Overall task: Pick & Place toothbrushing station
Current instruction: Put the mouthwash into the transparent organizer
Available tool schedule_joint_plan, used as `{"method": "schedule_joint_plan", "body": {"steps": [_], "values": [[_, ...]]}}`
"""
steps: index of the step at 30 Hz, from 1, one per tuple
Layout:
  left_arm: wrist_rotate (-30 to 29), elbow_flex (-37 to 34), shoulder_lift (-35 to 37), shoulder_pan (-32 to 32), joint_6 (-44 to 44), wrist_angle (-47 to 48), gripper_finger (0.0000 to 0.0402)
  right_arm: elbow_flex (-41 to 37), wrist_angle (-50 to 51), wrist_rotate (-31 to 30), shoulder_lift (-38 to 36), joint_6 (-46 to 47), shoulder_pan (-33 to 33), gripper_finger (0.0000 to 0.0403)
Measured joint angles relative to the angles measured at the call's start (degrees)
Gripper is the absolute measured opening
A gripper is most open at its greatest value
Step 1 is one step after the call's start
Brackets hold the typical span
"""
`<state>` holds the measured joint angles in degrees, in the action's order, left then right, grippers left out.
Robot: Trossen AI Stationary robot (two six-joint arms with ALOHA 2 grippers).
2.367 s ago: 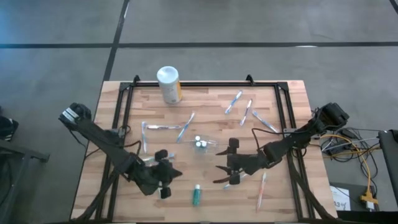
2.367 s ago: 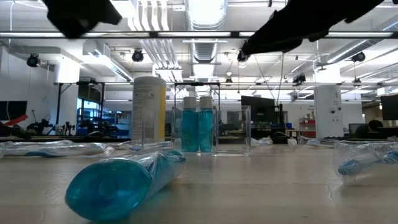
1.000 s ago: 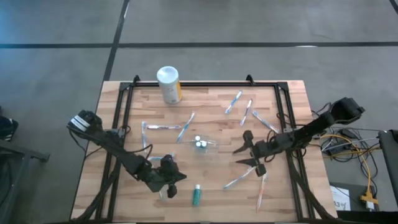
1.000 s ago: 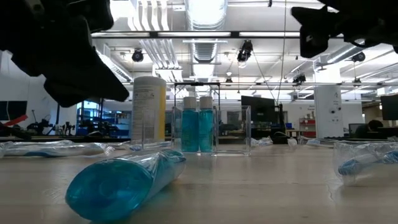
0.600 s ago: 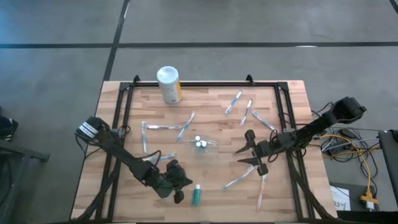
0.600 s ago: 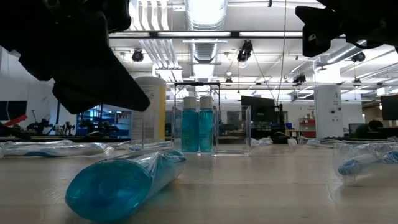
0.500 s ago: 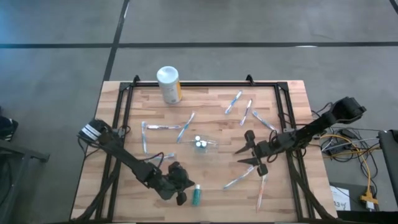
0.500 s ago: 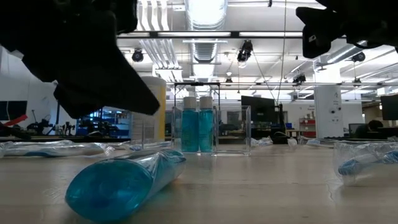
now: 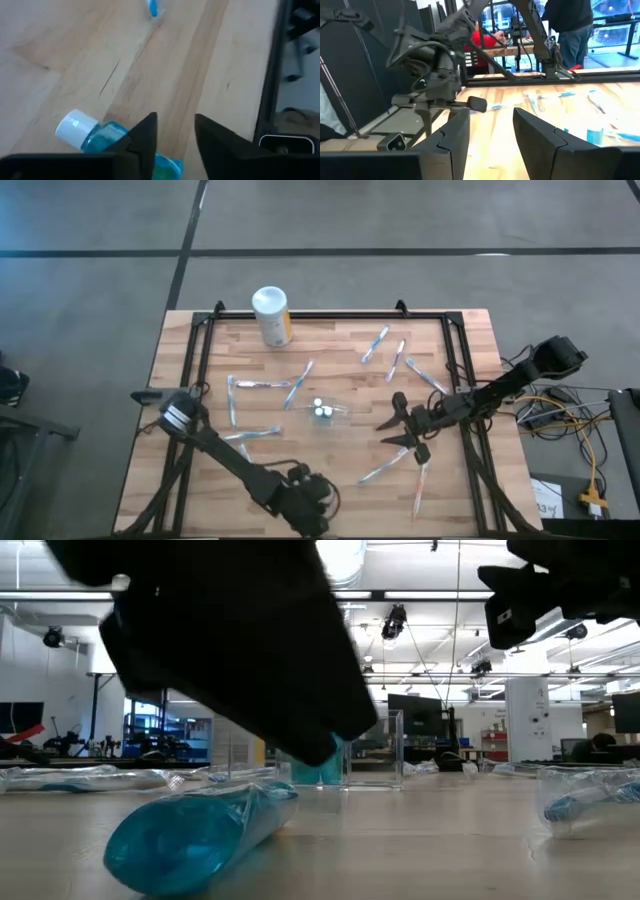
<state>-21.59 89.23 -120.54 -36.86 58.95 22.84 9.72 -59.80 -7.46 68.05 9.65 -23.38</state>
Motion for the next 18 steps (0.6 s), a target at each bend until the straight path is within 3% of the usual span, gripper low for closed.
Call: {"method": "schedule_joint_plan", "body": {"steps": [5, 9, 12, 18], "values": [[0.94, 13.88, -3.96, 0.41, 4.75, 20.7, 0.0203, -0.09, 0.96, 0.02, 0.05, 1.67, -1.31, 0.0141], [-1.28, 18.62, -5.02, 0.33, 11.59, 29.94, 0.0237, -0.09, 1.34, 0.01, 0.05, 1.99, -2.29, 0.0139], [-2.59, 17.84, -6.1, 0.48, 16.2, 30.3, 0.0246, -0.09, 1.32, -0.05, 0.07, 1.98, -2.61, 0.0139], [3.35, 15.82, -8.06, 0.67, 20.86, 30.07, 0.0247, -0.09, 1.24, -0.07, 0.05, 1.96, -2.62, 0.0139]]}}
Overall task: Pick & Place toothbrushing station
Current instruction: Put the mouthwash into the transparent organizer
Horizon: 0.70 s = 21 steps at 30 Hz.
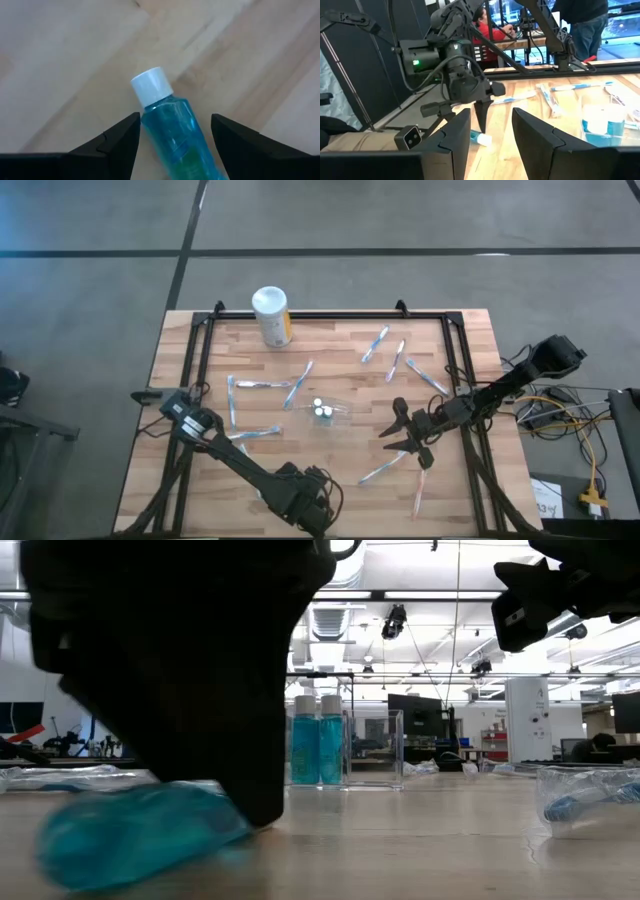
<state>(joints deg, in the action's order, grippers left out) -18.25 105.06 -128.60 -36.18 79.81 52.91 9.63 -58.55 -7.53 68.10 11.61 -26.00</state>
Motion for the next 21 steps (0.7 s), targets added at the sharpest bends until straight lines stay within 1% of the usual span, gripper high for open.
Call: {"method": "schedule_joint_plan", "body": {"steps": [6, 11, 16, 21], "values": [[1.61, -0.36, -0.04, 0.11, -0.37, -0.32, 0.0246, 0.0, -0.32, -0.41, 0.0, -0.25, 0.02, 0.0136], [3.79, -1.45, -0.04, 0.11, -5.02, 0.14, 0.0236, 0.02, -0.32, -0.57, 0.0, -0.27, 0.02, 0.0139], [4.16, -3.55, 0.29, 0.07, -7.17, -0.74, 0.0211, 0.07, -0.29, -0.59, 0.0, -0.85, 0.0, 0.0134], [4.41, -5.41, 0.46, 0.07, -9.05, -1.45, 0.0171, 0.11, -0.04, -0.59, 0.0, -0.8, 0.0, 0.0132]]}}
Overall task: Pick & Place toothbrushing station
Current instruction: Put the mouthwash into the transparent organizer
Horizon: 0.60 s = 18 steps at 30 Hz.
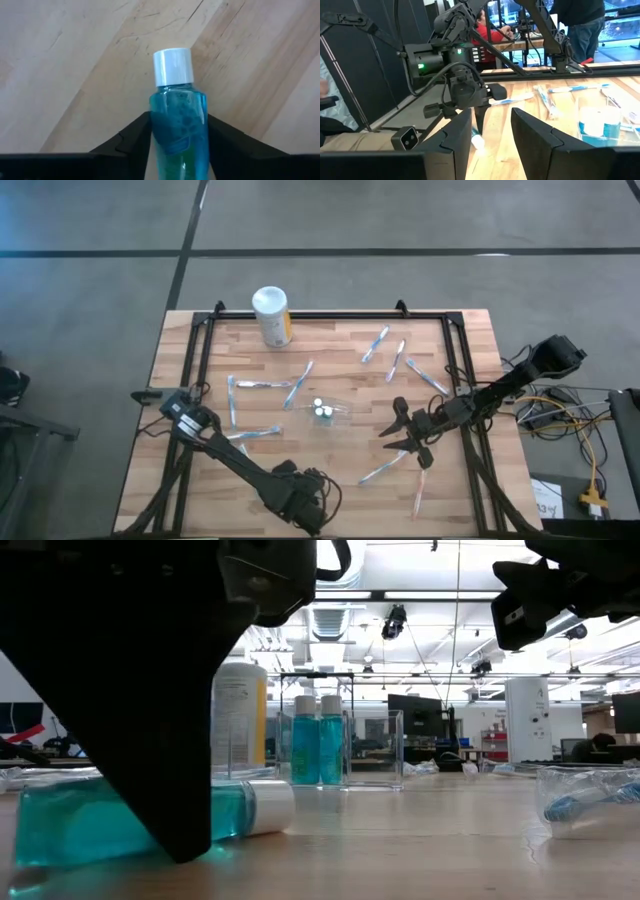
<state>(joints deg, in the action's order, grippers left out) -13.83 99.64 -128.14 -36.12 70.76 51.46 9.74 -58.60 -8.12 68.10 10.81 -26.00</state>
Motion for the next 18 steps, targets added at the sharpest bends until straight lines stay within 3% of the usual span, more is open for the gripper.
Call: {"method": "schedule_joint_plan", "body": {"steps": [9, 18], "values": [[-2.25, -0.39, 0.06, -0.78, -7.1, -0.05, 0.0092, 0.0, 0.07, 0.02, 0.0, 0.17, -0.41, 0.0132], [-11.2, -0.9, 2.32, -2.29, -13.29, 0.33, 0.0085, 0.0, 0.64, 0.02, 0.0, -0.48, -1.27, 0.0132]]}}
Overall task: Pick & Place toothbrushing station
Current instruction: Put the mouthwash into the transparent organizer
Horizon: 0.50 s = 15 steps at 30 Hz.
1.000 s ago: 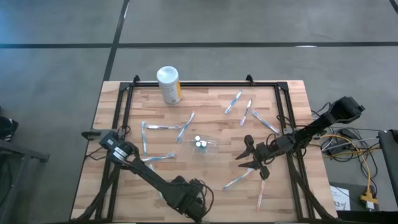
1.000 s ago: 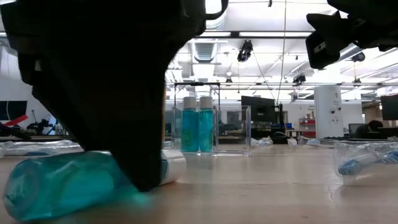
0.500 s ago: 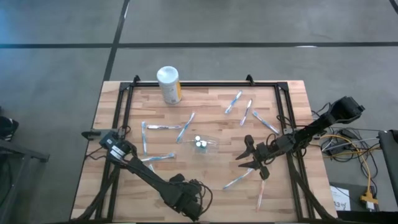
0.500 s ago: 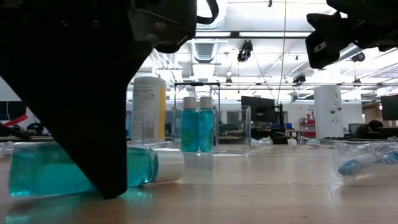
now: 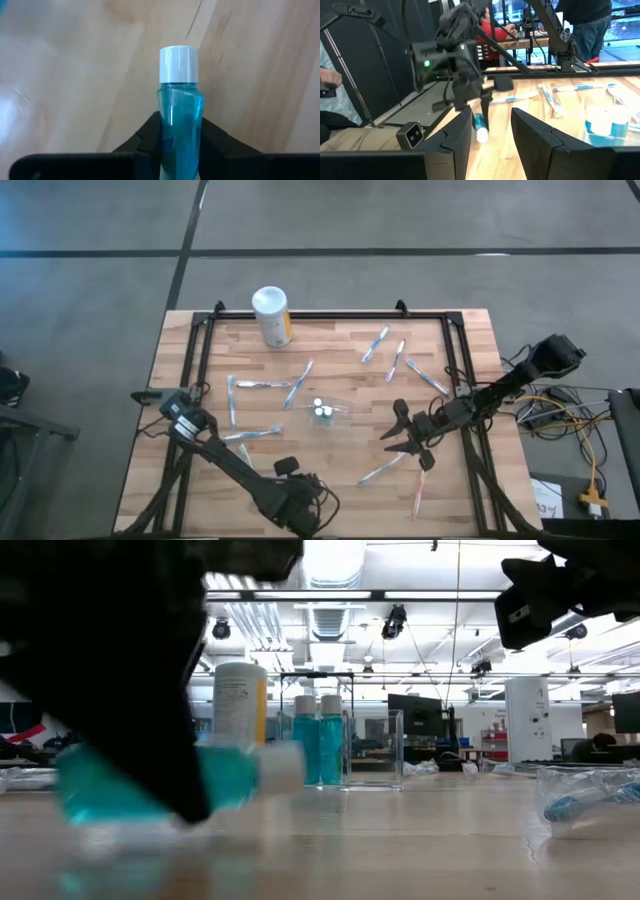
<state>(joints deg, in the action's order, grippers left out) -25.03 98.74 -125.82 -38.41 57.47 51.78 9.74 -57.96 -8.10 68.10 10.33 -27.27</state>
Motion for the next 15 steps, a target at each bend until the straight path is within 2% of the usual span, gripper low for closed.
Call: {"method": "schedule_joint_plan", "body": {"steps": [8, 15], "values": [[-6.73, -1.6, 4.57, -0.5, -4.18, -0.24, 0.0085, 0.0, 0.86, 0.02, -0.02, 0.2, -0.02, 0.0132], [-13.07, -7.34, 13.67, -0.57, -10.61, -3.54, 0.0084, 0.0, 1.04, 0.08, -0.02, 0.17, -0.26, 0.0132]]}}
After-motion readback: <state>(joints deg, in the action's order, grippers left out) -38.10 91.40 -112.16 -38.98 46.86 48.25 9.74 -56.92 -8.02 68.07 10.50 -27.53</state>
